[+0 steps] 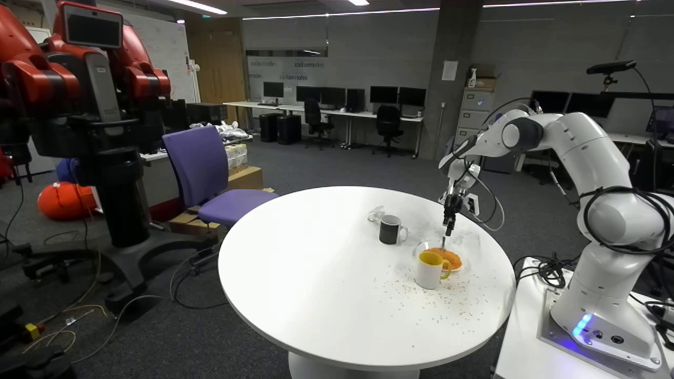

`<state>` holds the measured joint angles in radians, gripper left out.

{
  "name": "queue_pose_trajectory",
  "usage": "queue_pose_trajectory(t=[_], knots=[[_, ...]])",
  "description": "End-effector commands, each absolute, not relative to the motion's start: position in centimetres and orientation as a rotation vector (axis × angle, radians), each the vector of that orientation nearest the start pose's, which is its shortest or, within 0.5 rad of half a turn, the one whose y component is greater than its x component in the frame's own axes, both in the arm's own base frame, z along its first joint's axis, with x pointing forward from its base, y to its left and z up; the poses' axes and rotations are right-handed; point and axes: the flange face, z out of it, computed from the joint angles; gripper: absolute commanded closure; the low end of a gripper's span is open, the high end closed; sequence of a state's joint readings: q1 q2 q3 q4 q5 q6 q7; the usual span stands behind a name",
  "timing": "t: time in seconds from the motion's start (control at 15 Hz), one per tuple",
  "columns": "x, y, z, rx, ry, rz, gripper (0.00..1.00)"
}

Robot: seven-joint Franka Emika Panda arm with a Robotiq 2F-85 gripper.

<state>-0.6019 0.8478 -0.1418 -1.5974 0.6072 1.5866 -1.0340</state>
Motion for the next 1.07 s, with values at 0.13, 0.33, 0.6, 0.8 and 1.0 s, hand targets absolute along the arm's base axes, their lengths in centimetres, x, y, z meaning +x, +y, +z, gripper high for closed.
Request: queue_pose_trajectory(t=[0.13,0.33,0.6,0.8,1.0], knots=[[48.56,-34.64,10.84,-2.228,0.005,0.22,0.0],[48.51,-34.53,10.81,-2.232,0.001,0.222,0.08],[48.53,-34.32,10.77,-2.23,-0.006,0.225,0.16],[48.5,-34.06,10.51,-2.232,-0.009,0.236,0.17],[48.4,-33.9,10.16,-2.235,-0.011,0.251,0.13]])
